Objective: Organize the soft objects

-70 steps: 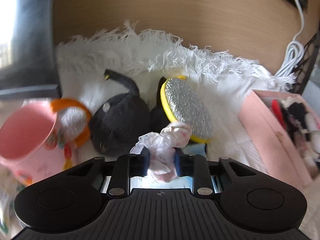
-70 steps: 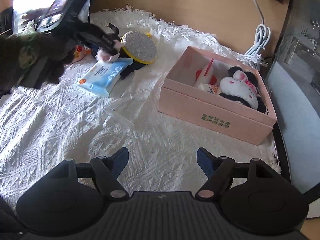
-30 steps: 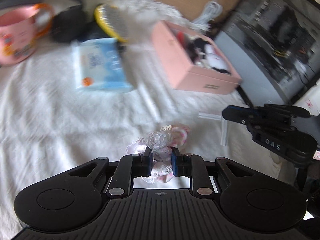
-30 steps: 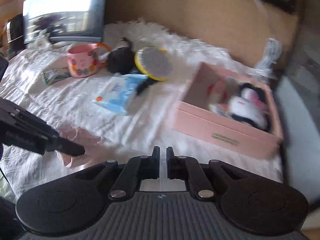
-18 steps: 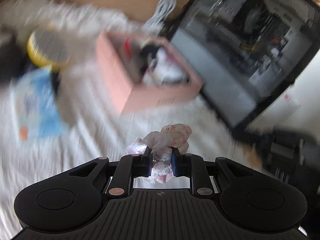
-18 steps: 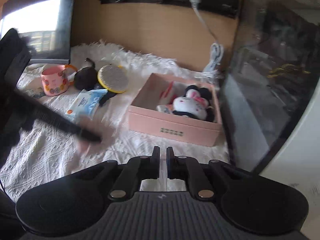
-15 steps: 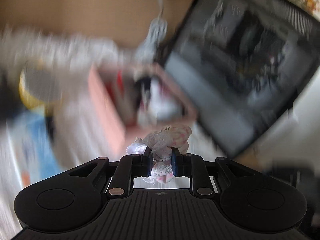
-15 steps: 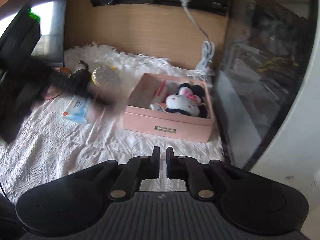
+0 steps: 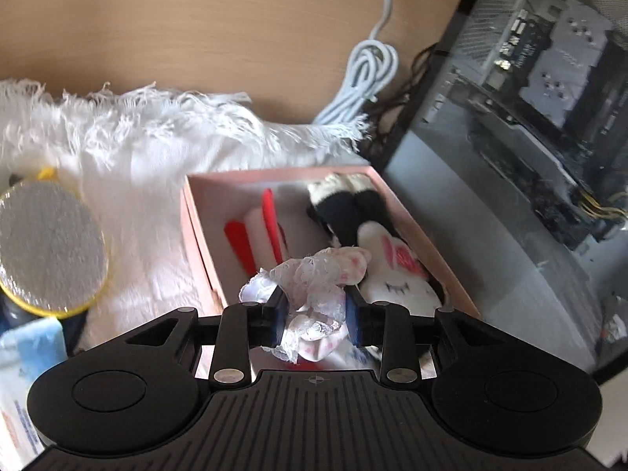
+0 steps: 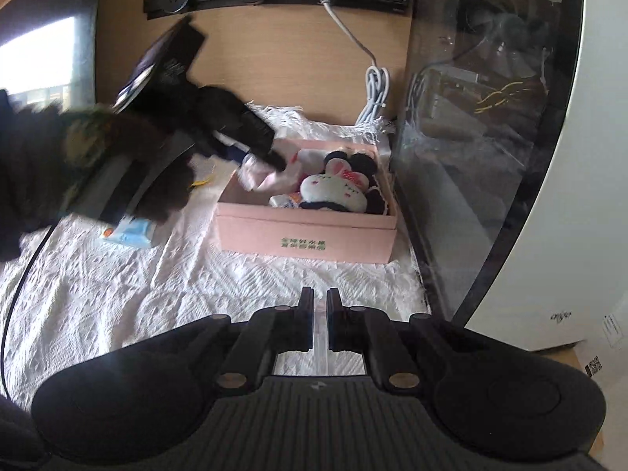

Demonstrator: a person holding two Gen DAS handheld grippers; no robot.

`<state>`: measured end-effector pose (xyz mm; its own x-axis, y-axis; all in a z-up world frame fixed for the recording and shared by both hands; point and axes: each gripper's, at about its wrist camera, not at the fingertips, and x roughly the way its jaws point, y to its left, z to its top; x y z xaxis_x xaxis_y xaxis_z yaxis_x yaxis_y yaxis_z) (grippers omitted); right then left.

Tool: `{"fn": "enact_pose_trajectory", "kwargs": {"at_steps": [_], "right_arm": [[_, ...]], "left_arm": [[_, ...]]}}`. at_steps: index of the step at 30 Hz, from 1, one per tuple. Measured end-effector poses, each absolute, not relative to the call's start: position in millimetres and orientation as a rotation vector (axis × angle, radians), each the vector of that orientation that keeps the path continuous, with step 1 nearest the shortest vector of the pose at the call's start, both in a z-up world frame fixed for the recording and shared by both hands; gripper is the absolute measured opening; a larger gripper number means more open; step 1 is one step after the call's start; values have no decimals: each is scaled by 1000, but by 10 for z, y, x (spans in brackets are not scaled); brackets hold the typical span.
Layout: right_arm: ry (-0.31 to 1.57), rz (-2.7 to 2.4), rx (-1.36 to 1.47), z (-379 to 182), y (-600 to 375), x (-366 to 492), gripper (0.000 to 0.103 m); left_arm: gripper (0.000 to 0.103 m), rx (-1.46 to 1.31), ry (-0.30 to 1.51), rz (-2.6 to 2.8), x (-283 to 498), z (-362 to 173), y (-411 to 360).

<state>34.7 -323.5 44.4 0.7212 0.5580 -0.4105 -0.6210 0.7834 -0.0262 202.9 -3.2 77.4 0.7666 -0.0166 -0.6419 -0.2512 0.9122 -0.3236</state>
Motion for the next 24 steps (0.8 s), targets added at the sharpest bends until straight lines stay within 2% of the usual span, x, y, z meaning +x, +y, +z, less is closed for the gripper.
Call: {"fn": "enact_pose_trajectory", "kwargs": {"at_steps": [4,7,11,14,19,24], "right_arm": [[403,670,-132,574,-3197,545,6],[350,721,-79,893,-3111,739,6],[263,799,-27,1374,-2864,1070,6],[285,868,-14,1518,-2554,1407,6],[462,907,-50,1214,-1982,1897,7],[523,826,-141,761,-1818,2044,10]], "left_arm": [[33,-273,689,116,1951,772,-136],[33,-128,701,107,1966,698,-274],[33,-84,709,113,1949,604,-298],[33,-53,693,123,1930,602,-291],[34,-75,652,113,1794,678,-193],[36,-172,587,156,1555,799,-9]]}}
